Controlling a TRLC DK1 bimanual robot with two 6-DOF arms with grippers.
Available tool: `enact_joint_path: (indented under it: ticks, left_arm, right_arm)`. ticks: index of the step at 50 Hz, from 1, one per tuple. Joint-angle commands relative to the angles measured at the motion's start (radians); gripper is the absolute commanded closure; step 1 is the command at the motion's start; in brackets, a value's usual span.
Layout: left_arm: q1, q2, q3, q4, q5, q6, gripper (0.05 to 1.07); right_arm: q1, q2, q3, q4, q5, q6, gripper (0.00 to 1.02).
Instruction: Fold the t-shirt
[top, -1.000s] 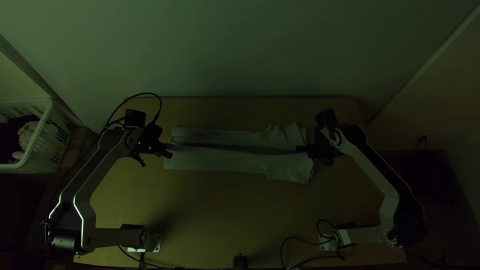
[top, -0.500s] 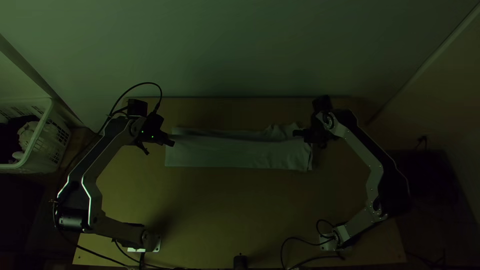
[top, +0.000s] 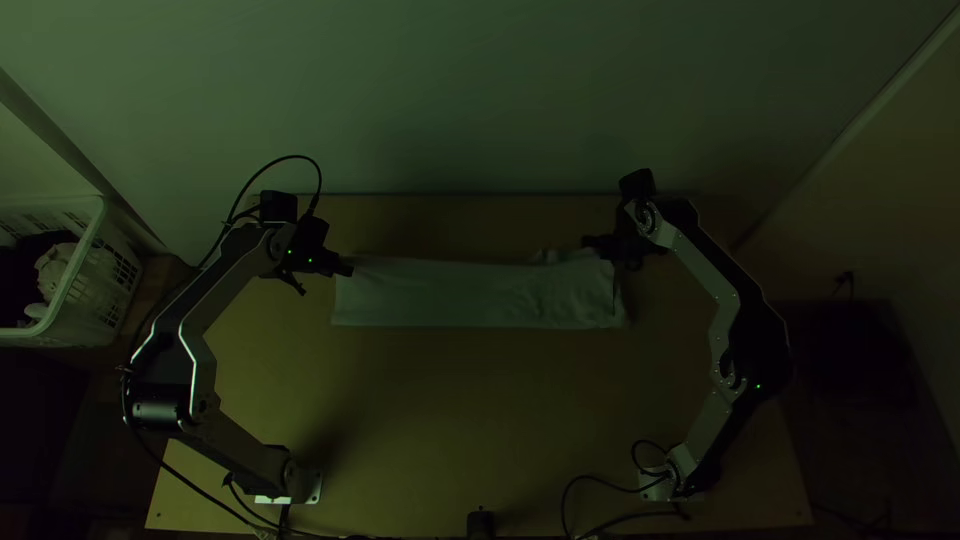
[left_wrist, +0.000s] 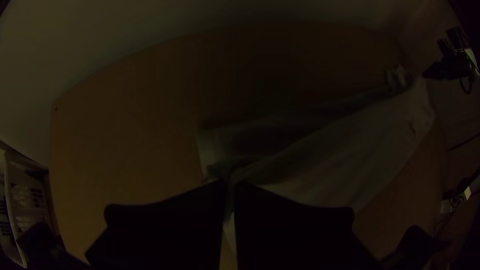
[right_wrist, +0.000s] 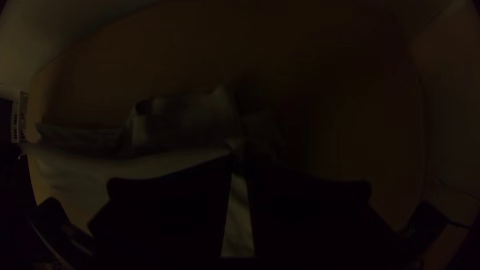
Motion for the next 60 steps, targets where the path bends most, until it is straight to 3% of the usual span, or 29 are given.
enact_joint_path:
  ticks: [1, 6, 9, 13, 16, 20, 31, 34, 38, 43, 51, 60]
  left_arm:
    - [0.015, 0.012, 0.030, 0.018, 0.030, -0.027, 0.51]
    - [0.015, 0.008, 0.036, 0.021, 0.030, -0.056, 0.09]
    - [0.024, 0.012, 0.040, 0.019, 0.052, -0.091, 0.09]
    - [0.037, -0.001, 0.007, 0.056, 0.090, -0.103, 0.09]
    - [0.044, -0.017, -0.016, 0.082, 0.102, -0.120, 0.09]
    - [0.061, -0.021, -0.026, 0.104, 0.115, -0.143, 0.09]
    - [0.159, 0.003, -0.026, 0.121, 0.286, -0.237, 0.09]
    - [0.181, 0.009, -0.032, 0.119, 0.322, -0.251, 0.09]
    - [0.213, 0.014, -0.046, 0.119, 0.389, -0.264, 0.09]
    - [0.250, 0.025, -0.067, 0.119, 0.466, -0.269, 0.09]
    - [0.282, 0.045, -0.116, 0.119, 0.539, -0.254, 0.09]
    - [0.288, 0.088, -0.170, 0.127, 0.547, -0.212, 0.09]
  right_arm:
    - [-0.024, 0.022, 0.025, 0.061, 0.039, -0.028, 0.56]
    - [-0.032, 0.008, 0.010, 0.122, 0.053, -0.043, 0.54]
    - [-0.036, -0.005, 0.008, 0.150, 0.055, -0.046, 0.49]
    - [-0.030, -0.018, 0.018, 0.150, 0.128, -0.046, 0.15]
    - [-0.027, -0.021, 0.027, 0.149, 0.173, -0.054, 0.08]
    - [-0.032, -0.041, 0.028, 0.133, 0.174, -0.048, 0.04]
    - [-0.047, -0.150, 0.041, 0.130, 0.147, -0.025, 0.04]
    - [-0.053, -0.176, 0.050, 0.130, 0.090, -0.012, 0.04]
    - [-0.073, -0.185, 0.081, 0.106, -0.057, 0.001, 0.04]
    - [-0.093, -0.197, 0.113, 0.089, -0.136, 0.038, 0.04]
    - [-0.108, -0.240, 0.140, 0.087, -0.172, 0.057, 0.04]
    - [-0.127, -0.271, 0.157, 0.061, -0.188, 0.074, 0.04]
